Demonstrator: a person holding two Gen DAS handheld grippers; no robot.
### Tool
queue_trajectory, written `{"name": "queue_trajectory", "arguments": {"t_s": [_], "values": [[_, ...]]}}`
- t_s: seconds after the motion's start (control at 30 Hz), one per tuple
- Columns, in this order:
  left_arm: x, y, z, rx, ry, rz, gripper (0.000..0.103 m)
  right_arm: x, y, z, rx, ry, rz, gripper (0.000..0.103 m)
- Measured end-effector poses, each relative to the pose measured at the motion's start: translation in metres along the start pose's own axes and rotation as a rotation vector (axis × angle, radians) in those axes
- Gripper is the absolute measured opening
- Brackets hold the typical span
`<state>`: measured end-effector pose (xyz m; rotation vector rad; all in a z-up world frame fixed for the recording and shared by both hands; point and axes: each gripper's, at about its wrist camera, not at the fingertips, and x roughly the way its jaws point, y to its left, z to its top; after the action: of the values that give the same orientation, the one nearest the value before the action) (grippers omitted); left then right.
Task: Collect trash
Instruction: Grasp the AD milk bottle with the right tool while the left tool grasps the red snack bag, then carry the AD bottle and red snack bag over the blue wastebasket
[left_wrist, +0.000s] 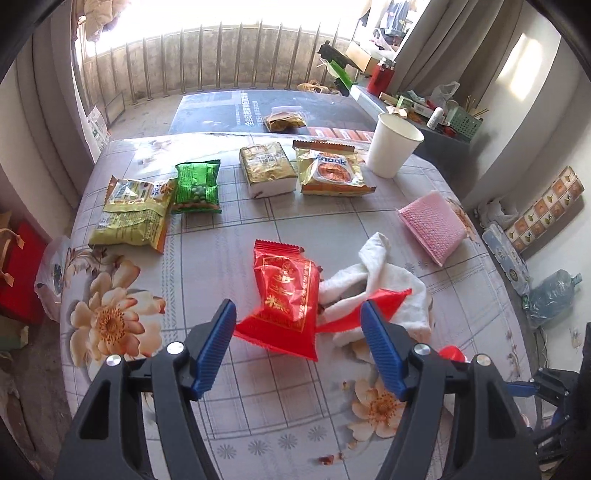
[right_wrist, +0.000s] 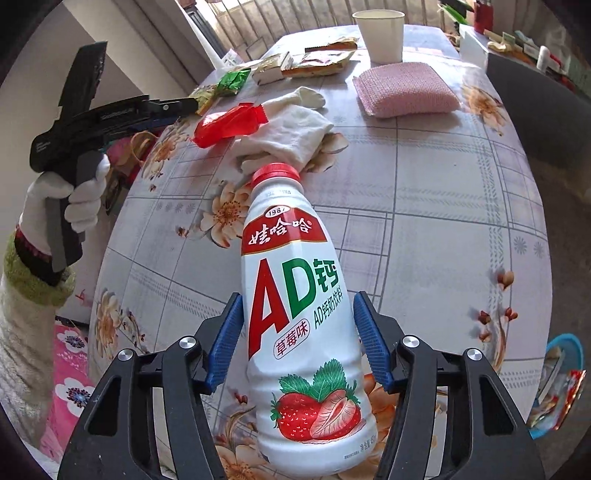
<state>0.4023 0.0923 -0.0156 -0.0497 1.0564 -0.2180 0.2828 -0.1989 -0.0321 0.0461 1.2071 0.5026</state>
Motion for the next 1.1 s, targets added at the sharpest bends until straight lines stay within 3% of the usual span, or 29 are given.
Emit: {"name": "queue_trajectory", "arguments": {"t_s": [0.2,0.3,0.43,0.67,0.87,0.97,1.1], "values": [[0.051,0.011,0.017,-0.060,0.116,0.037,0.068,-0.015,-0.008,-0.020,0.048,-0.025,-0.008,0.057],[0.064,0.014,0.014,-0.064,0.151,0.075,0.053,-0.021,-0.012,-0.029,0.075,-0.037,-0.012,0.057],[0.059,0.018,0.007,-0.063,0.129,0.113,0.034,-0.027,-0.016,-0.040,0.097,-0.049,-0.011,0.056],[0.010,0.025,-0.046,-0.092,0.089,0.112,0.030,-0.041,-0.022,-0.069,0.154,-0.069,-0.005,0.056],[-0.052,-0.021,-0.129,-0.044,0.053,-0.036,0.030,-0.057,-0.028,-0.109,0.229,-0.084,-0.001,0.056],[-0.064,-0.056,-0.175,-0.013,0.085,-0.131,0.030,-0.065,-0.028,-0.129,0.274,-0.095,-0.007,0.056],[-0.065,-0.102,-0.219,0.021,0.112,-0.193,0.030,-0.072,-0.031,-0.152,0.353,-0.114,0.018,0.057]]}}
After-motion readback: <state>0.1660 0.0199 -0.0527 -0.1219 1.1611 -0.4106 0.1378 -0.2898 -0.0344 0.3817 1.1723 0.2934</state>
